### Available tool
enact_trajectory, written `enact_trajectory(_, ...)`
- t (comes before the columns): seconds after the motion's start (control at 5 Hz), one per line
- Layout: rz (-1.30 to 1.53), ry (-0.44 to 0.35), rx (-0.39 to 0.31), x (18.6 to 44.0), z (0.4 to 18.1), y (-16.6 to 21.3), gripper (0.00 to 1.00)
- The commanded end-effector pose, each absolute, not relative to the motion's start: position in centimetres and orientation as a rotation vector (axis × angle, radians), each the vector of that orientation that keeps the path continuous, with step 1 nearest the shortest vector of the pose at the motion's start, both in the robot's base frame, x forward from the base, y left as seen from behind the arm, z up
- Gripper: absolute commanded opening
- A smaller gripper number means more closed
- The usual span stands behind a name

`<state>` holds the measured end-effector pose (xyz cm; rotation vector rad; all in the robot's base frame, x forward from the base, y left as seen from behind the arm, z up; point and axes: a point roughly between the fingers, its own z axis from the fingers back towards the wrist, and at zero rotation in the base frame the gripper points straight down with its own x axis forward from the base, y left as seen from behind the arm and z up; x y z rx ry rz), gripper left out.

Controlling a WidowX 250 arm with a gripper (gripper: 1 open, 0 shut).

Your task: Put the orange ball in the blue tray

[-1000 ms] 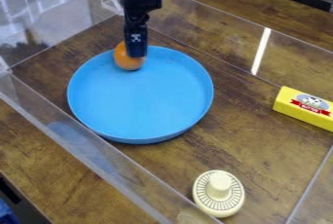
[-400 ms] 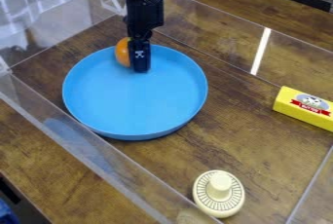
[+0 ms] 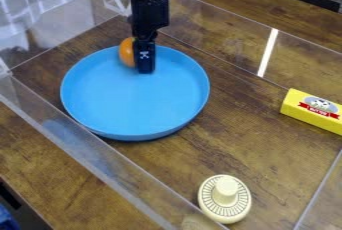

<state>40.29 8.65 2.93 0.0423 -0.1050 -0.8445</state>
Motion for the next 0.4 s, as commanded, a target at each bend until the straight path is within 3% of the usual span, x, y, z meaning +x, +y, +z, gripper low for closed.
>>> enact_trajectory(0.0, -0.857, -0.128, 0.066, 40.95, 3.49, 8.23, 0.0)
enact_trajectory(0.2, -0.858, -0.124, 0.065, 41.03, 2.99, 8.14, 0.0)
